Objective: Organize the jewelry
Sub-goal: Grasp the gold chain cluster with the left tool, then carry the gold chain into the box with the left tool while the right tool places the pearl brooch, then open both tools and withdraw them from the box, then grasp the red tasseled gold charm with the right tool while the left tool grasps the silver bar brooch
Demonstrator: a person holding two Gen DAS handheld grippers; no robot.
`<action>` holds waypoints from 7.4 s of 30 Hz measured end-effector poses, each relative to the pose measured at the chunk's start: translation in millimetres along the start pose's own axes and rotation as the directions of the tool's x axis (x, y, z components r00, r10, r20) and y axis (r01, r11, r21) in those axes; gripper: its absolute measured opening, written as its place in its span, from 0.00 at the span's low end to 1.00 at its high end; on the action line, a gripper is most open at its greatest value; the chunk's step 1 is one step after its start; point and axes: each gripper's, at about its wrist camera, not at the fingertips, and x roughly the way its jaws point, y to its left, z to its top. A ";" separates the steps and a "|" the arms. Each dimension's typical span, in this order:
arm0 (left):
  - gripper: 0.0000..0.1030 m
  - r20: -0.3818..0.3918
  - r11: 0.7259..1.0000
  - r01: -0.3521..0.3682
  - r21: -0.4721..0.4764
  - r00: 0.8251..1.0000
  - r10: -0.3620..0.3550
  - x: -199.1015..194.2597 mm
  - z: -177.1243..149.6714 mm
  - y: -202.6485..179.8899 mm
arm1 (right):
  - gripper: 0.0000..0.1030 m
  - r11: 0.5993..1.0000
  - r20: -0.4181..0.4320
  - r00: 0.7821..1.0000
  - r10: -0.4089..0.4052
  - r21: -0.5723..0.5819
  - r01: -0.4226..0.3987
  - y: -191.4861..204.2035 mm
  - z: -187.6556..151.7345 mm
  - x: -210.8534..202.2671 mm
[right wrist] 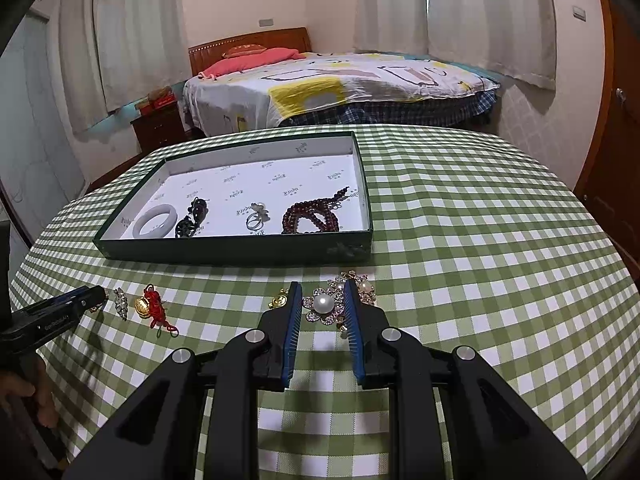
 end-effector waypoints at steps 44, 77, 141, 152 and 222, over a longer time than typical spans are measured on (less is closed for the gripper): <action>0.11 0.009 0.998 0.064 -0.004 0.998 -0.064 -5.6 -2.7 2.2 | 0.22 1.000 -0.017 1.000 0.011 -0.003 -0.011 3.5 -6.4 7.9; 0.11 0.301 0.982 0.169 0.088 0.935 -0.188 -67.6 87.1 -27.4 | 0.22 0.996 0.227 0.971 0.079 -0.057 -0.068 28.5 86.1 -10.1; 0.59 0.297 0.989 0.146 0.035 0.943 -0.150 9.0 136.9 -35.5 | 0.46 0.998 0.233 0.971 0.058 -0.027 -0.053 18.4 116.1 51.2; 0.62 0.327 0.990 0.141 0.001 0.935 -0.133 -53.3 90.7 -23.2 | 0.46 0.999 0.257 0.965 0.045 -0.032 -0.038 20.4 77.4 -7.5; 0.62 0.058 0.995 0.097 0.007 0.994 -0.097 -18.6 -8.6 -27.2 | 0.13 0.998 -0.031 0.999 0.044 -0.047 -0.045 12.3 0.2 4.9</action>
